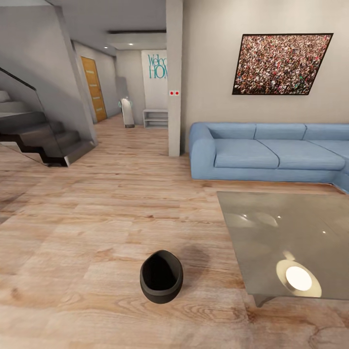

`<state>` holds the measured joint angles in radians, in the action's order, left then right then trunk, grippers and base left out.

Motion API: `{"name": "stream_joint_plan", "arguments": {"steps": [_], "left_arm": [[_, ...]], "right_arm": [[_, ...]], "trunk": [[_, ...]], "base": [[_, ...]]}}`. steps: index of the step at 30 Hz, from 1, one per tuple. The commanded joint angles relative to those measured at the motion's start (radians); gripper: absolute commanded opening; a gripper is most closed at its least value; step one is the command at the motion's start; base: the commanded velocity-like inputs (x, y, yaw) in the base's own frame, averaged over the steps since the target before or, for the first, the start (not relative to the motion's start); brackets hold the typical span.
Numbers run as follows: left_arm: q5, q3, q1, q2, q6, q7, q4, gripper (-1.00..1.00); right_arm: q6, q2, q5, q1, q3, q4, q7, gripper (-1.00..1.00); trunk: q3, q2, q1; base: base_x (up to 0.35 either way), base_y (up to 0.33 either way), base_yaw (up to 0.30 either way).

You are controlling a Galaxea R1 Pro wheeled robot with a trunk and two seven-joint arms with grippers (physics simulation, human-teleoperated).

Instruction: Place each of the two pumpkins and all three candles from the living room inside a cabinet in the living room (use any cabinet), then make sure every cabinet is closed, and position the cauldron so it is next to a table in the living room.

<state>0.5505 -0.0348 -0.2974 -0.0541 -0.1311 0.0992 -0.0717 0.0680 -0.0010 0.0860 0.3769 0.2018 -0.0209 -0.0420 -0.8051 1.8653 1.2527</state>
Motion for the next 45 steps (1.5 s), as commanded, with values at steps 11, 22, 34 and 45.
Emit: {"name": "stream_joint_plan", "arguments": {"steps": [11, 22, 34, 45], "left_arm": [[0.011, -0.078, -0.221, -0.048, -0.29, 0.047, -0.525, 1.0], [0.009, -0.08, -0.296, -0.051, -0.291, 0.05, -0.632, 1.0], [0.008, -0.079, -0.296, -0.049, -0.288, 0.05, -0.637, 1.0], [0.006, -0.075, -0.296, -0.047, -0.29, 0.05, -0.636, 1.0]], "right_arm": [[-0.594, 0.109, -0.054, 0.224, 0.01, 0.522, -0.018, 1.0], [-0.609, 0.121, -0.048, 0.332, 0.005, 0.564, -0.021, 1.0], [-0.608, 0.134, -0.047, 0.334, 0.007, 0.557, -0.015, 1.0], [-0.607, 0.133, -0.025, 0.333, 0.006, 0.556, -0.015, 1.0]], "trunk": [[-0.001, 0.0, 0.0], [-0.001, 0.0, 0.0], [0.001, 0.0, 0.0], [0.011, 0.0, 0.0]], "base": [[0.0, 0.0, 0.0], [0.0, 0.0, 0.0], [0.0, 0.16, -0.032], [0.0, 0.33, -0.233]]}}
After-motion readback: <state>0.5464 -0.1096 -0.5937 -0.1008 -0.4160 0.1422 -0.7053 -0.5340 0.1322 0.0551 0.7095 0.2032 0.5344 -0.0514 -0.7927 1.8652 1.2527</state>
